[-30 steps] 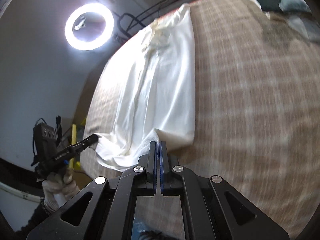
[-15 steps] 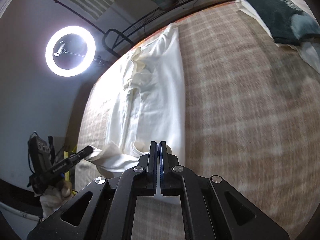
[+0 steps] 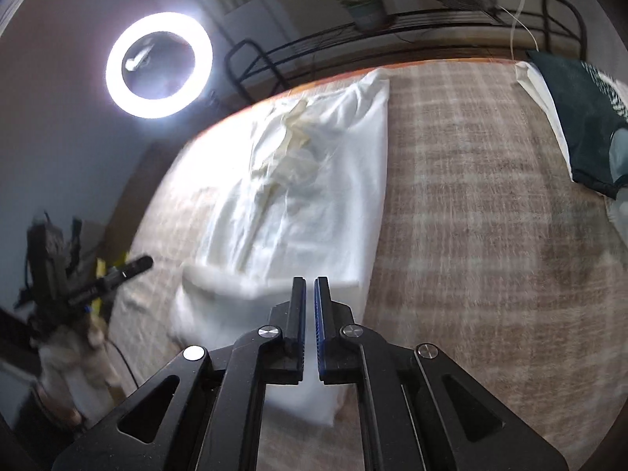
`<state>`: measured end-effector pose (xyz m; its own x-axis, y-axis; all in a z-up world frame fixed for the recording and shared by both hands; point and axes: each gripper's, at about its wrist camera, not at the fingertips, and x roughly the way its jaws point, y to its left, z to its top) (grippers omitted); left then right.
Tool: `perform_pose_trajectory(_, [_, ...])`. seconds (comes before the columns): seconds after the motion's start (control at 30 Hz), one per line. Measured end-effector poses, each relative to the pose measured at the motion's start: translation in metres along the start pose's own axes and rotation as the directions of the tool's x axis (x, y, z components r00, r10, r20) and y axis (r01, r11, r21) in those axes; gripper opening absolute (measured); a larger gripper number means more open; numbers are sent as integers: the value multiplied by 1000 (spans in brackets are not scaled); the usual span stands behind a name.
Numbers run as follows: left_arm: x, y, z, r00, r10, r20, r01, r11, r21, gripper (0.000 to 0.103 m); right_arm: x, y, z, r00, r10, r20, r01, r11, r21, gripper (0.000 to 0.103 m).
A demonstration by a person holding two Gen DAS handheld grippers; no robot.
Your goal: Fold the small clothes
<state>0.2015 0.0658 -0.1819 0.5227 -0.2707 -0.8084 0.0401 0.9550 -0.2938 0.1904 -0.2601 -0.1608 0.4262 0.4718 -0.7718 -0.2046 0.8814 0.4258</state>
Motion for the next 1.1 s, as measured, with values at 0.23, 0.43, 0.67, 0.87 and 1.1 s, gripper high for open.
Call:
perform_pose_trajectory(0.23, [19, -16, -19, 999, 9, -43, -5, 995, 96, 31, 13, 6, -19, 999, 9, -43, -13, 996, -85, 5])
perform_pose_trajectory(0.43, [43, -24, -22, 995, 99, -18, -94, 978, 185, 31, 37, 22, -19, 998, -28, -54, 20, 989, -148, 5])
perform_pose_trajectory(0.67, [54, -12, -18, 987, 159, -31, -150, 971, 184, 31, 59, 8, -20, 990, -98, -101, 88, 991, -98, 4])
perform_pose_trajectory(0.87, [37, -14, 11, 994, 110, 17, -111, 984, 140, 31, 34, 2, -3, 998, -56, -30, 54, 996, -71, 5])
perform_pose_trajectory(1.1, [44, -5, 64, 998, 39, 57, -43, 996, 80, 31, 23, -15, 34, 997, -40, 66, 43, 998, -54, 29])
